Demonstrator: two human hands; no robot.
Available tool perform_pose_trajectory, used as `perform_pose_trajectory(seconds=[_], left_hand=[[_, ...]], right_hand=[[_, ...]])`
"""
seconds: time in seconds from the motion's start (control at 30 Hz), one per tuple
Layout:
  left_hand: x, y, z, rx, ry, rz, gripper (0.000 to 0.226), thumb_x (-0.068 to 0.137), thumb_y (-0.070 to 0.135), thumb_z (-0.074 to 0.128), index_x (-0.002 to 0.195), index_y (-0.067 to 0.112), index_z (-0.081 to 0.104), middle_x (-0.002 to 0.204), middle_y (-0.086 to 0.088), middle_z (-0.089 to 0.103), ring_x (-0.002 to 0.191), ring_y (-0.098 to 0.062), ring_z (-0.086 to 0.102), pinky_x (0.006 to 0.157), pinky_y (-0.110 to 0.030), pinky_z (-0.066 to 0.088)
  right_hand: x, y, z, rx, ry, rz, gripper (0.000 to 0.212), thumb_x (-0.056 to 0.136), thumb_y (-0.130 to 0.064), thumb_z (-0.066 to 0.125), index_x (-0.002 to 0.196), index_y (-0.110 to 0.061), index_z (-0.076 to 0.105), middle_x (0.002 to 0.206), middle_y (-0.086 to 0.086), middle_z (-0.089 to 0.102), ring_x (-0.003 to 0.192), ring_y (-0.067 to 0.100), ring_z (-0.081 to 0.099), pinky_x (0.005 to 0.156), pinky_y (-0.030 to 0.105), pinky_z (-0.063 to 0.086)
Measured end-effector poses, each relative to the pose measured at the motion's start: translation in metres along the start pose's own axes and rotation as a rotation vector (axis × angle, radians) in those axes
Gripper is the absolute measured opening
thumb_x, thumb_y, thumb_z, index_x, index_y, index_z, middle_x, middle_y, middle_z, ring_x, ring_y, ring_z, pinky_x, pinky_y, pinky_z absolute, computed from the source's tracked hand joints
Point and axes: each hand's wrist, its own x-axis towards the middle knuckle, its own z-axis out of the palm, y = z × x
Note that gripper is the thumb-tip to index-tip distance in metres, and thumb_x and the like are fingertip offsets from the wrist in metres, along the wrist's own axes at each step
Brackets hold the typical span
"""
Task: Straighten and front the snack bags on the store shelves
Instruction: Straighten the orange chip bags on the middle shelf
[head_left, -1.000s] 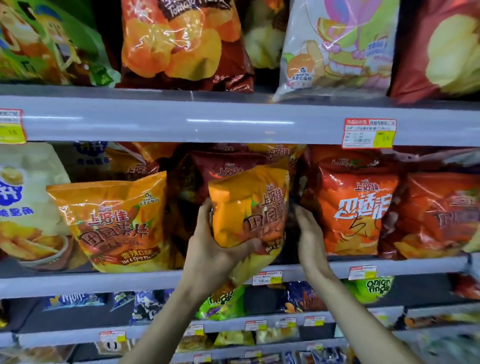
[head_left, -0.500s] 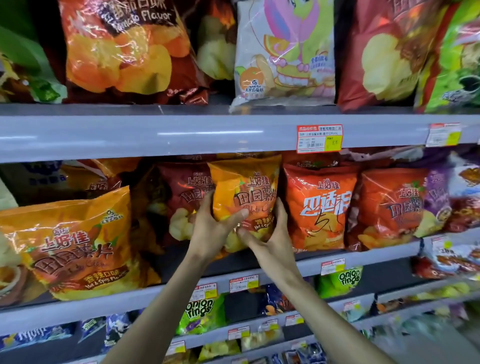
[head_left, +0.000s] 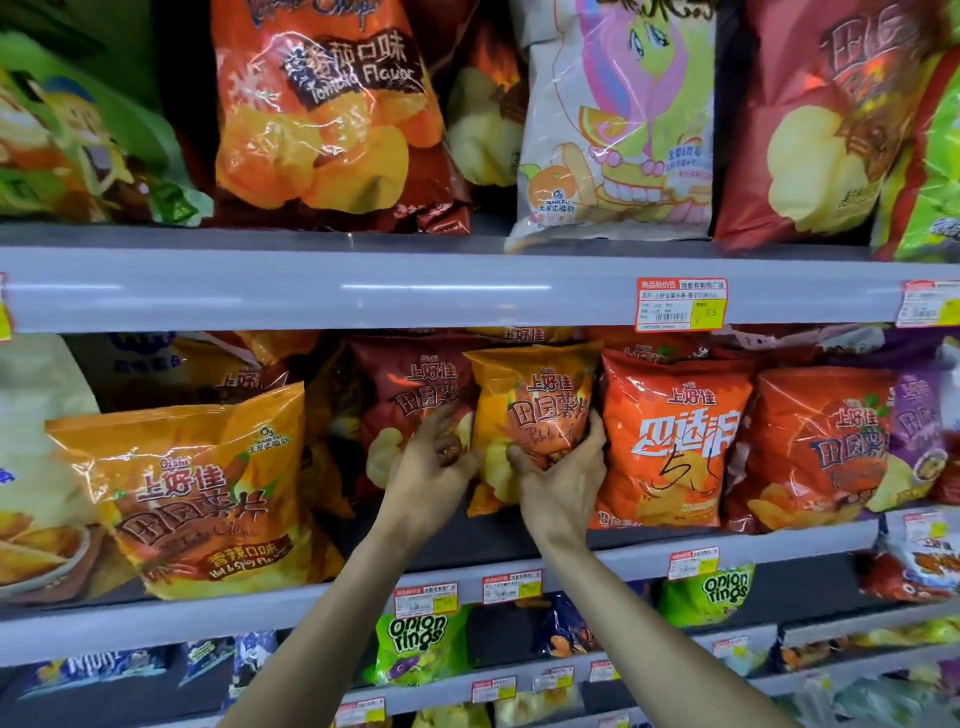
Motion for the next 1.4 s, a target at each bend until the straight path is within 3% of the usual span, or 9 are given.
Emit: perform_pose_trajectory(seconds=[0.2, 0.43, 0.53, 0.6, 0.77, 0.87, 1.03, 1.27, 1.4], left_hand=[[0.000, -0.006, -0.003, 0.047, 0.036, 0.002, 0.062, 0.097, 0.012, 0.072, 0.153, 0.023, 0.047, 0.139, 0.011, 0.058, 0.124, -0.007, 0.060, 0.107, -0.029, 0.053], [-0.004, -0.007, -0.003, 0.128, 0.025, -0.003, 0.067, 0.094, 0.021, 0.077, 0.154, 0.026, 0.045, 0.134, 0.014, 0.059, 0.130, -0.011, 0.060, 0.109, -0.035, 0.052], [-0.012, -0.005, -0.002, 0.240, 0.009, 0.019, 0.063, 0.093, 0.024, 0.076, 0.150, 0.024, 0.049, 0.123, 0.018, 0.064, 0.127, -0.014, 0.062, 0.101, -0.027, 0.049], [-0.018, -0.004, 0.000, 0.344, 0.002, 0.038, 0.063, 0.091, 0.029, 0.078, 0.148, 0.022, 0.053, 0.132, 0.005, 0.069, 0.127, -0.021, 0.064, 0.095, -0.024, 0.046], [-0.035, 0.002, 0.008, 0.475, -0.088, 0.067, 0.056, 0.089, 0.035, 0.074, 0.141, 0.026, 0.058, 0.123, -0.002, 0.073, 0.117, -0.035, 0.067, 0.085, -0.040, 0.053], [-0.040, 0.005, 0.016, 0.543, -0.143, 0.063, 0.058, 0.089, 0.045, 0.068, 0.145, 0.033, 0.055, 0.125, 0.000, 0.072, 0.116, -0.034, 0.066, 0.085, -0.044, 0.055], [-0.051, 0.015, 0.039, 0.595, -0.160, 0.070, 0.057, 0.092, 0.043, 0.068, 0.146, 0.035, 0.052, 0.137, 0.002, 0.066, 0.124, -0.032, 0.063, 0.092, -0.049, 0.056], [-0.069, 0.032, 0.079, 0.694, -0.127, 0.057, 0.060, 0.094, 0.046, 0.069, 0.150, 0.034, 0.049, 0.139, 0.002, 0.063, 0.121, -0.032, 0.064, 0.087, -0.046, 0.057], [-0.063, 0.041, 0.104, 0.666, -0.097, 0.016, 0.077, 0.091, 0.053, 0.073, 0.157, 0.033, 0.040, 0.140, 0.000, 0.064, 0.120, -0.032, 0.066, 0.086, -0.046, 0.058]], right_hand=[[0.012, -0.008, 0.013, -0.080, 0.088, 0.046, 0.104, 0.081, -0.023, 0.088, 0.161, -0.019, 0.021, 0.151, 0.015, 0.047, 0.142, 0.035, 0.041, 0.119, 0.050, 0.036], [0.026, -0.004, 0.015, -0.196, -0.035, 0.008, 0.103, 0.088, -0.031, 0.082, 0.163, -0.012, 0.014, 0.156, 0.019, 0.040, 0.145, 0.038, 0.036, 0.122, 0.049, 0.031], [0.018, -0.010, 0.004, -0.118, -0.172, 0.086, 0.114, 0.087, -0.025, 0.080, 0.165, -0.011, -0.001, 0.169, 0.017, 0.017, 0.157, 0.036, 0.014, 0.129, 0.045, 0.015], [0.005, -0.014, -0.008, -0.108, -0.272, 0.090, 0.118, 0.088, -0.024, 0.077, 0.165, -0.011, -0.011, 0.173, 0.012, -0.003, 0.160, 0.029, -0.003, 0.131, 0.041, 0.002], [-0.028, -0.016, -0.045, -0.128, -0.494, -0.002, 0.108, 0.095, -0.030, 0.071, 0.167, -0.020, -0.008, 0.173, -0.004, -0.018, 0.160, 0.013, -0.013, 0.131, 0.036, 0.000], [-0.032, -0.007, -0.073, -0.224, -0.593, -0.086, 0.092, 0.101, -0.037, 0.063, 0.168, -0.023, 0.001, 0.174, -0.009, -0.009, 0.160, 0.008, -0.005, 0.128, 0.028, 0.003], [-0.022, 0.001, -0.119, -0.339, -0.628, -0.162, 0.056, 0.104, -0.042, 0.057, 0.157, -0.030, 0.042, 0.162, -0.012, 0.037, 0.149, 0.009, 0.032, 0.111, 0.011, 0.027], [-0.002, 0.018, -0.167, -0.429, -0.567, -0.272, 0.043, 0.103, -0.044, 0.057, 0.144, -0.030, 0.053, 0.142, -0.011, 0.057, 0.133, 0.014, 0.050, 0.108, 0.039, 0.046], [0.023, 0.027, -0.203, -0.428, -0.474, -0.395, 0.035, 0.100, -0.039, 0.059, 0.134, -0.032, 0.058, 0.131, -0.012, 0.062, 0.123, 0.014, 0.054, 0.096, 0.037, 0.051]])
